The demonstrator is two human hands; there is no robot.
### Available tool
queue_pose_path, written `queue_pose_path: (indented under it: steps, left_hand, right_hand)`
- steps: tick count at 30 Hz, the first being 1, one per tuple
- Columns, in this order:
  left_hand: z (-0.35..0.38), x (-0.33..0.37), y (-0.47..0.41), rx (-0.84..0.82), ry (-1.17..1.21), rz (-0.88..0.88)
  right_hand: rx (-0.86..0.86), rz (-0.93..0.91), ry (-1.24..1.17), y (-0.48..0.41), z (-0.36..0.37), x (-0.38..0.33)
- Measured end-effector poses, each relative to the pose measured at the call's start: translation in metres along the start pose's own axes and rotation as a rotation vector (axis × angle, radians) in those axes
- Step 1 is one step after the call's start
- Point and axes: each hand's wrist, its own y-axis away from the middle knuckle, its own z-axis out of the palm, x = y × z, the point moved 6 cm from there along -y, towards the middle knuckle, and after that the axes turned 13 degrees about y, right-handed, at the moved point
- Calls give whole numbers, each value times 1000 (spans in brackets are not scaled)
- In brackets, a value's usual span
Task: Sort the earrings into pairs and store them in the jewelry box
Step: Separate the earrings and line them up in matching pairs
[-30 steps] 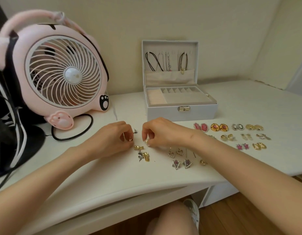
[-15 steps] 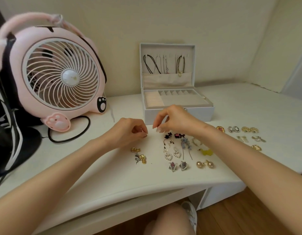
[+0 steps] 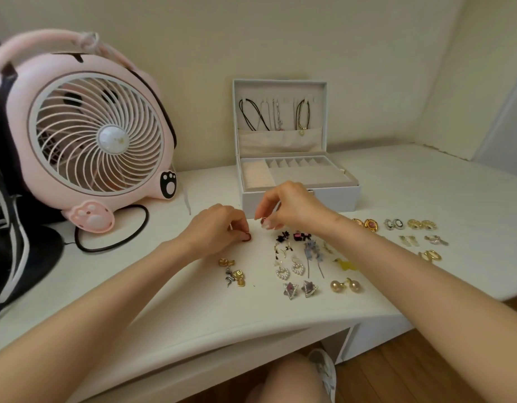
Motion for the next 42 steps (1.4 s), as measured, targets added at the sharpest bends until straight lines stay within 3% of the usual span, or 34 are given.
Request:
queue_pose_path:
  steps: [7, 12, 21, 30, 37, 42]
  left_hand:
    - [-2, -4, -1, 26, -16, -1]
    - [-2, -1, 0, 35, 10, 12]
    - [-6, 3, 6, 55, 1, 10]
    - [-19, 6, 24, 117, -1, 72]
    - [-20, 1, 44, -37, 33, 16]
    - [-14, 3, 51, -91, 38, -24]
  right_hand:
    - [-76, -62, 132, -9, 25, -5]
    - [-9, -108, 245, -13, 27, -7]
    - [70, -84, 182, -11, 8, 2]
    - [28, -96, 227, 9, -8, 9]
    - [-80, -259, 215, 26, 21, -20]
    - [-72, -274, 208, 27, 38, -32]
